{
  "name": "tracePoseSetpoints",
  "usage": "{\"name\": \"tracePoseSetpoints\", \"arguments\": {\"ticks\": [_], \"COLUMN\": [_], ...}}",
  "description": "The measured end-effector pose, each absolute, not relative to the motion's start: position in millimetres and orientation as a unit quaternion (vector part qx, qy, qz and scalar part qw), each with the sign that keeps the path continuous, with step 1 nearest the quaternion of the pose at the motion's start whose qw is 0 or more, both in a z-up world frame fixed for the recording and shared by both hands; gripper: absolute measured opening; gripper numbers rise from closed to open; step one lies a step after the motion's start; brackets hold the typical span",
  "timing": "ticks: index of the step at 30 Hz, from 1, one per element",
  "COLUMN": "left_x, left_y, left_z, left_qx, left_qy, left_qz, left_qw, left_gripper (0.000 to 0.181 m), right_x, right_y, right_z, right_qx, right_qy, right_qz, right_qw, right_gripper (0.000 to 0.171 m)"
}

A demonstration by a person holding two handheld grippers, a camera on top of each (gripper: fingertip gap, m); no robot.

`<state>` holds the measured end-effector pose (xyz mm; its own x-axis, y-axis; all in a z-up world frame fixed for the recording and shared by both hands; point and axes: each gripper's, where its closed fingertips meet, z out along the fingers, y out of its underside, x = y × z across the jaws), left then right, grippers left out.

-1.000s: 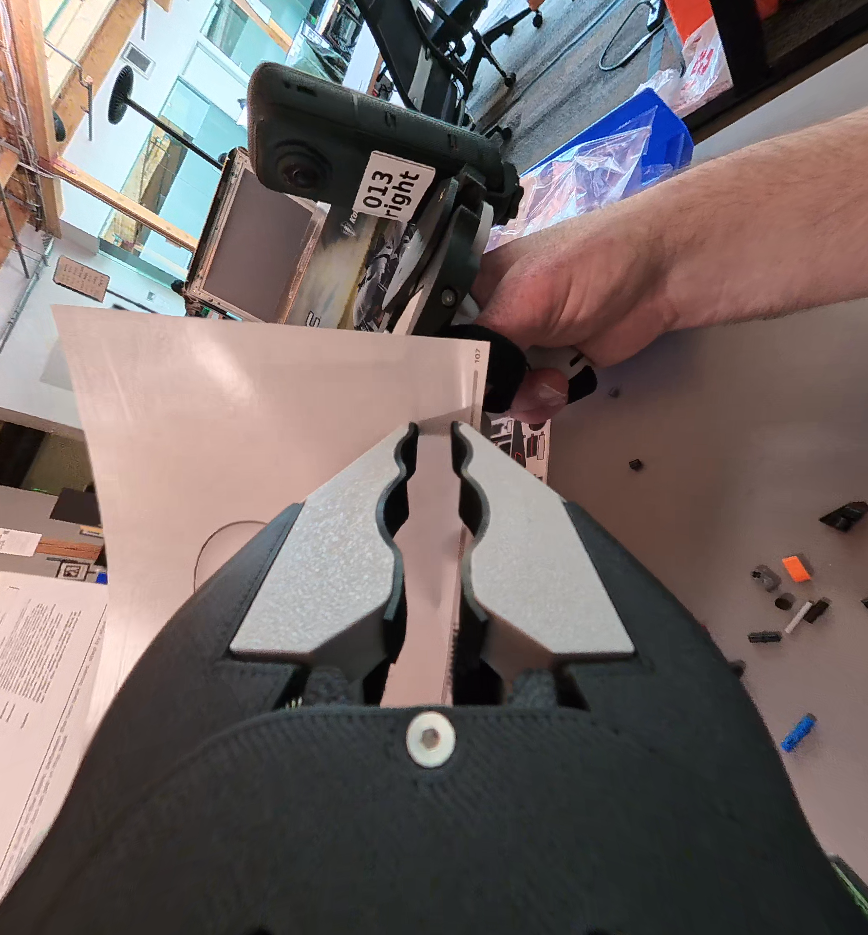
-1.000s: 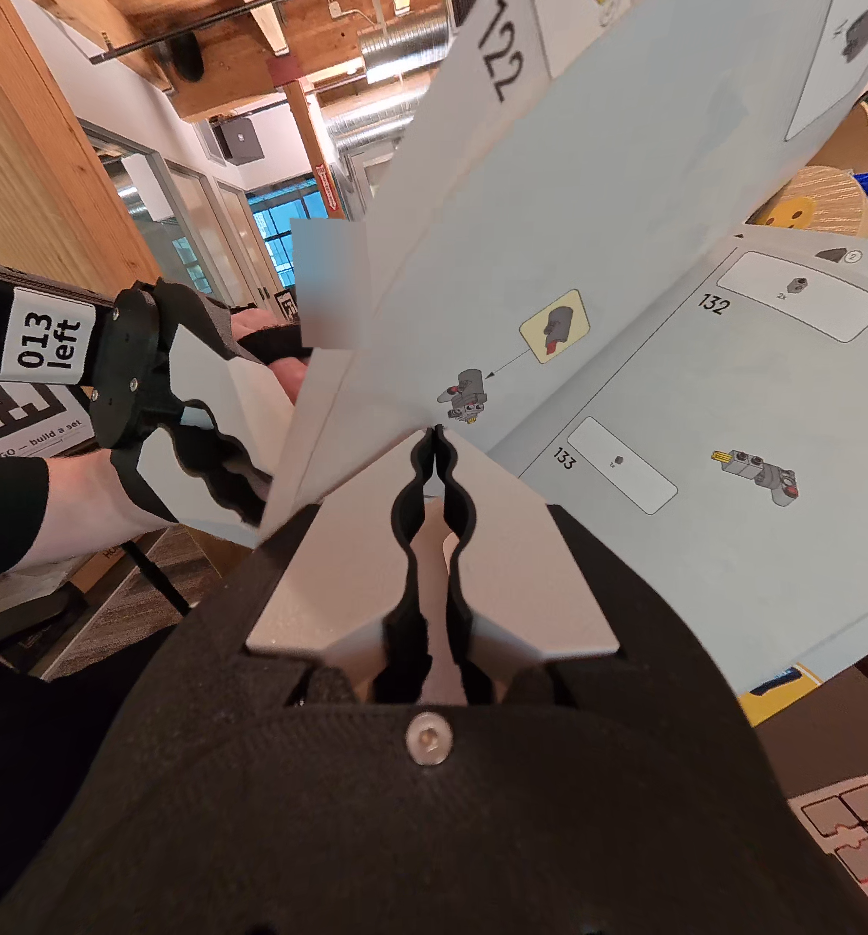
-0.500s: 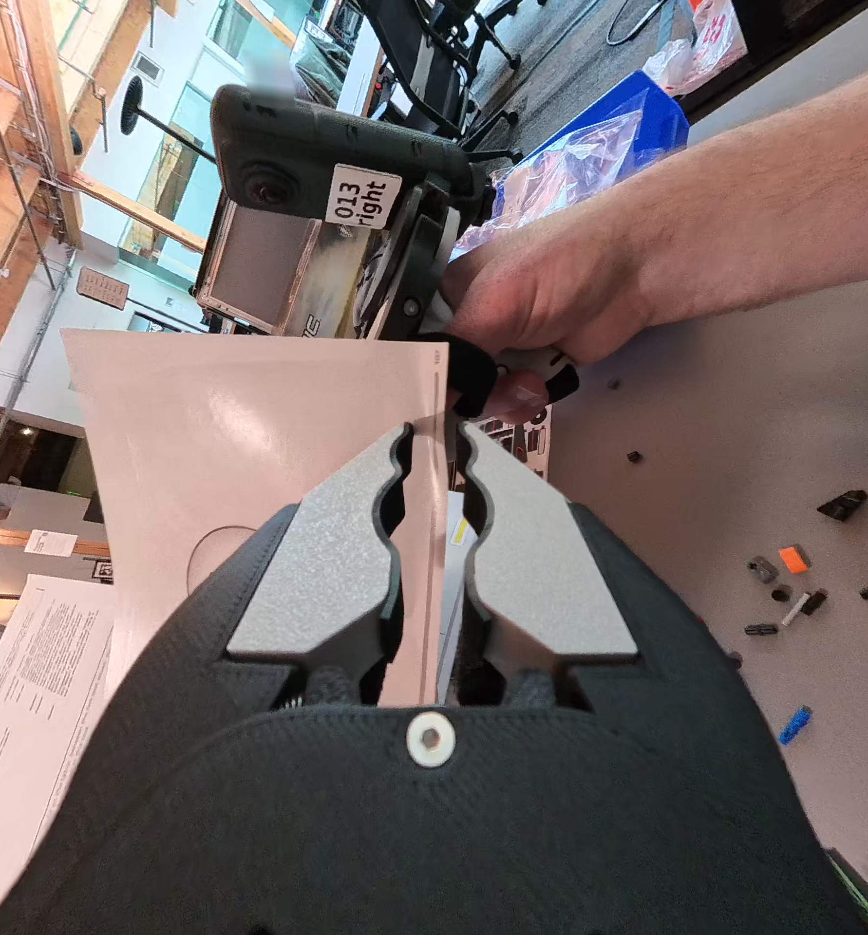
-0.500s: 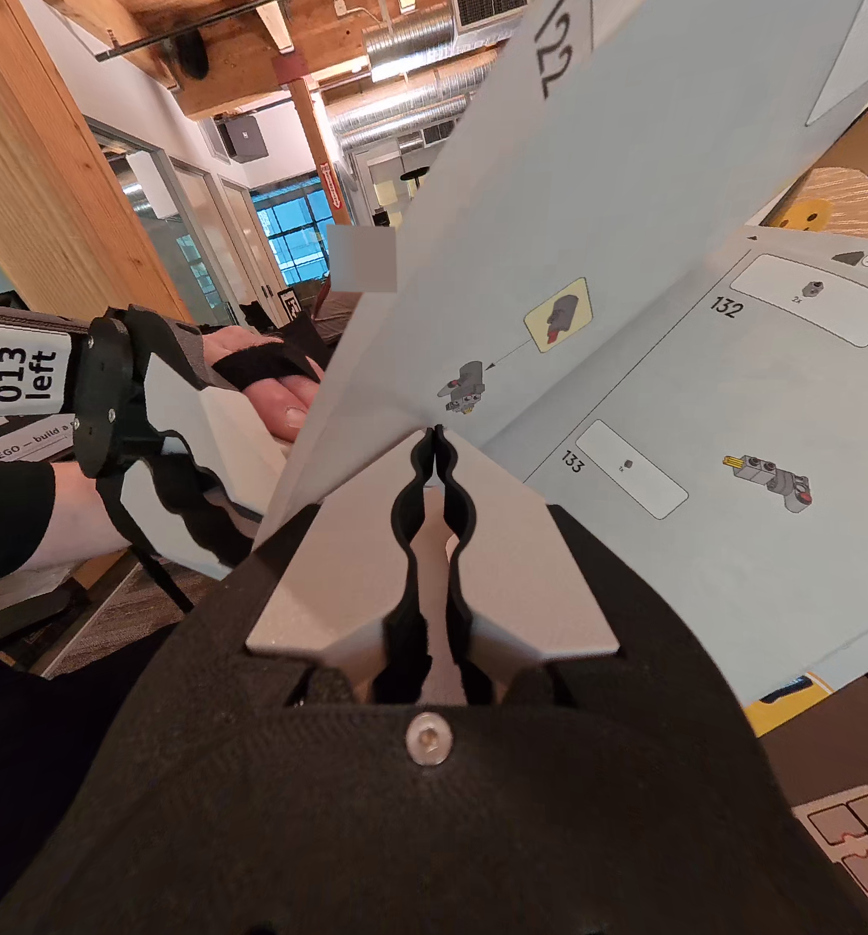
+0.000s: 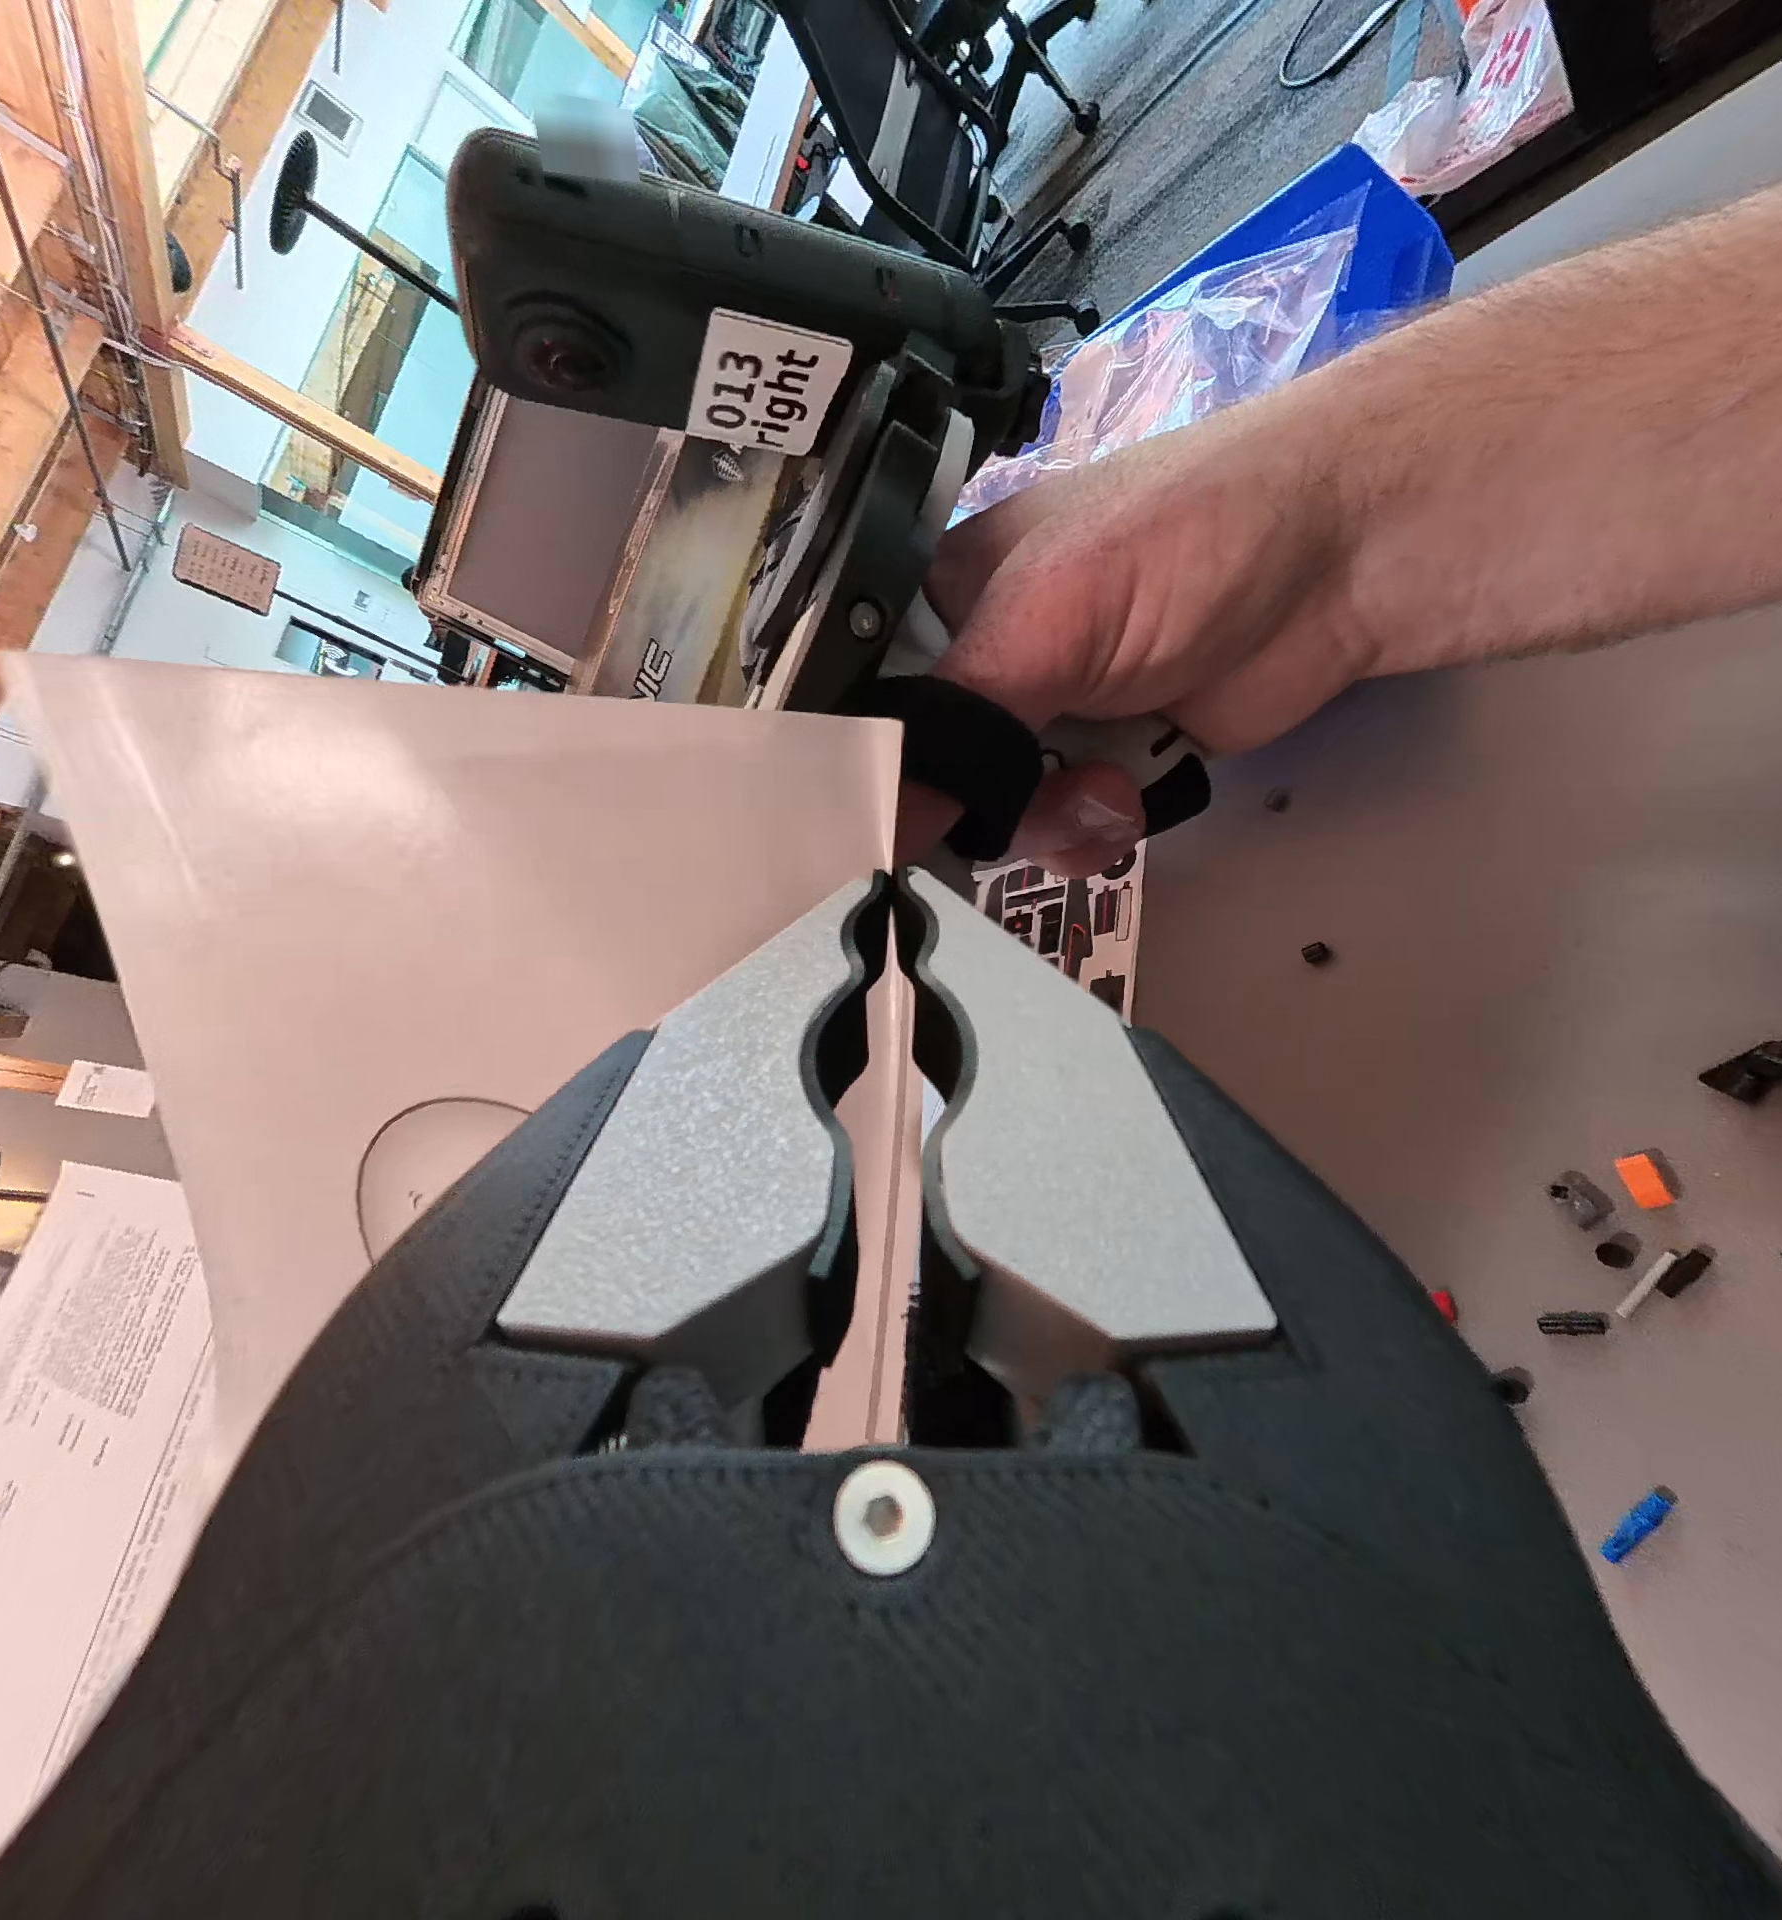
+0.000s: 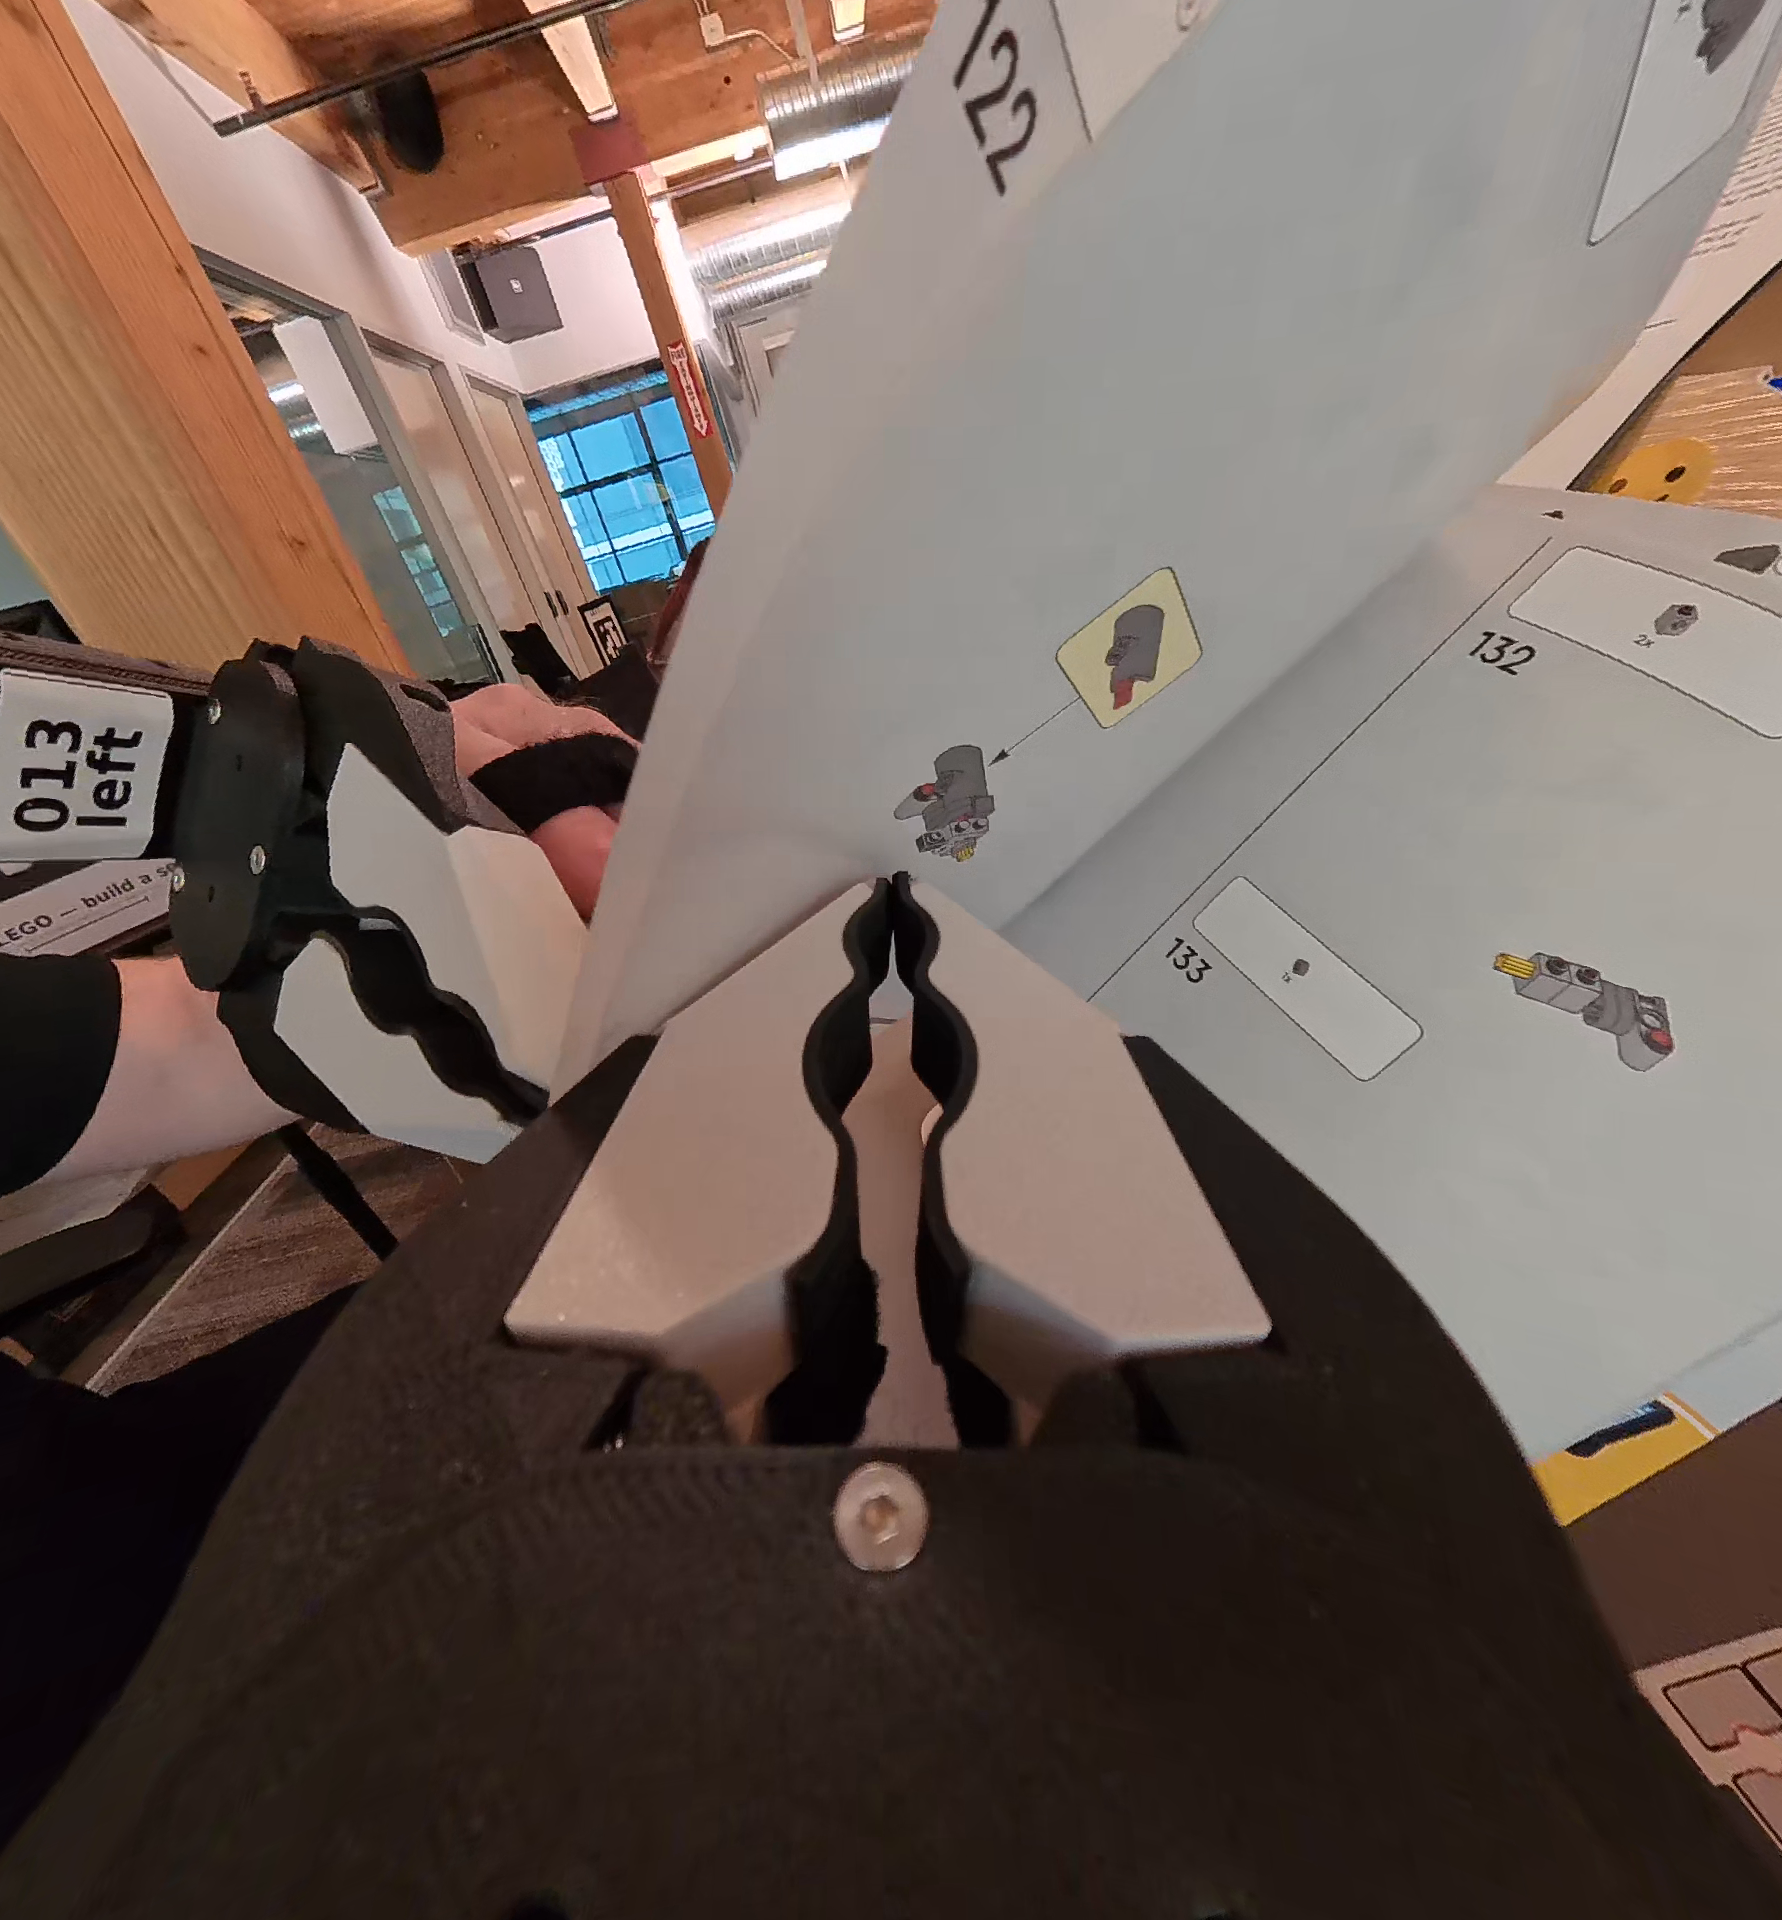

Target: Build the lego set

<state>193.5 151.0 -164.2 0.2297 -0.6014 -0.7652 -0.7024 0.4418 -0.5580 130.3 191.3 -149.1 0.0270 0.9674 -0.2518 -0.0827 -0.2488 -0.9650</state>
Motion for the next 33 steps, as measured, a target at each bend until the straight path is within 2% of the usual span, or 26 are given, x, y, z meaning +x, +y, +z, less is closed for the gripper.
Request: {"name": "tracePoseSetpoints", "arguments": {"ticks": [10, 18, 27, 33], "left_x": [181, 126, 48, -19], "left_y": [144, 139, 140, 141], "left_z": [-139, -99, -84, -94], "left_qx": [-0.562, -0.575, -0.589, -0.609], "left_qy": [0.556, 0.448, 0.332, 0.249], "left_qz": [-0.097, -0.185, -0.188, -0.164], "left_qw": [0.604, 0.658, 0.712, 0.735], "left_gripper": [0.0, 0.0, 0.0, 0.0], "right_x": [134, 149, 205, 222], "right_y": [191, 204, 236, 238], "right_z": [-146, -143, -121, -105], "right_qx": [-0.546, -0.561, -0.597, -0.599], "right_qy": [-0.402, -0.384, -0.316, -0.305], "right_qz": [0.571, 0.553, 0.439, 0.333], "right_qw": [0.463, 0.482, 0.592, 0.661], "right_gripper": [0.0, 0.0, 0.0, 0.0]}}
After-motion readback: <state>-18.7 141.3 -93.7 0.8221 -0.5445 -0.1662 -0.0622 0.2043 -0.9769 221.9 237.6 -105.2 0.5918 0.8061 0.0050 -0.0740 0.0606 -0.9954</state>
